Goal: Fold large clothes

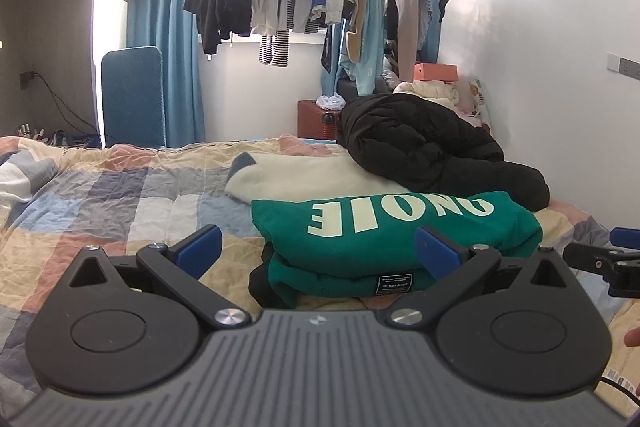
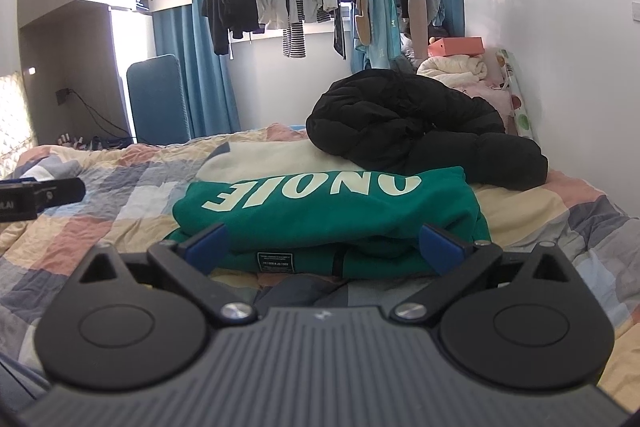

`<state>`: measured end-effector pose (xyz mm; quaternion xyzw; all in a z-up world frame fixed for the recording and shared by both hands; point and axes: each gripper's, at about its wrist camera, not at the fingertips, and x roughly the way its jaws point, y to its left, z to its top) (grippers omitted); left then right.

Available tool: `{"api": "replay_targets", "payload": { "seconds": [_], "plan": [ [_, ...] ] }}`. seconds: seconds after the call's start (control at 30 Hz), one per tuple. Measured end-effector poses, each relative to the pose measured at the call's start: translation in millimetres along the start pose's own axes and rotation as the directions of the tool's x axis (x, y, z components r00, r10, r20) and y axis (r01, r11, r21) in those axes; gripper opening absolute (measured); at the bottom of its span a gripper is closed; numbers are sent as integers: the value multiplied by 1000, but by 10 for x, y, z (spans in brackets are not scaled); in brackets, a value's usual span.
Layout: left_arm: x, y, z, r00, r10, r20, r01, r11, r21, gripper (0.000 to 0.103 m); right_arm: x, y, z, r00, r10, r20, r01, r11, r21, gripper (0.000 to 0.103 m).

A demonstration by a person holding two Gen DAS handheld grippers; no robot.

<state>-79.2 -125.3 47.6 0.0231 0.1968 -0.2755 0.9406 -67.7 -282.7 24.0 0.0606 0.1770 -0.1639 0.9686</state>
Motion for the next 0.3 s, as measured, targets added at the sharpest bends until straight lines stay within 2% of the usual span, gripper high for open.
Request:
{"api": "replay_targets", "payload": {
  "seconds": [0.3],
  "plan": [
    [-35, 47, 8, 1000, -2, -4, 2, 1000, -12, 103, -11, 4, -3, 1000, -1, -2, 1, 1000, -1, 103]
  ]
}}
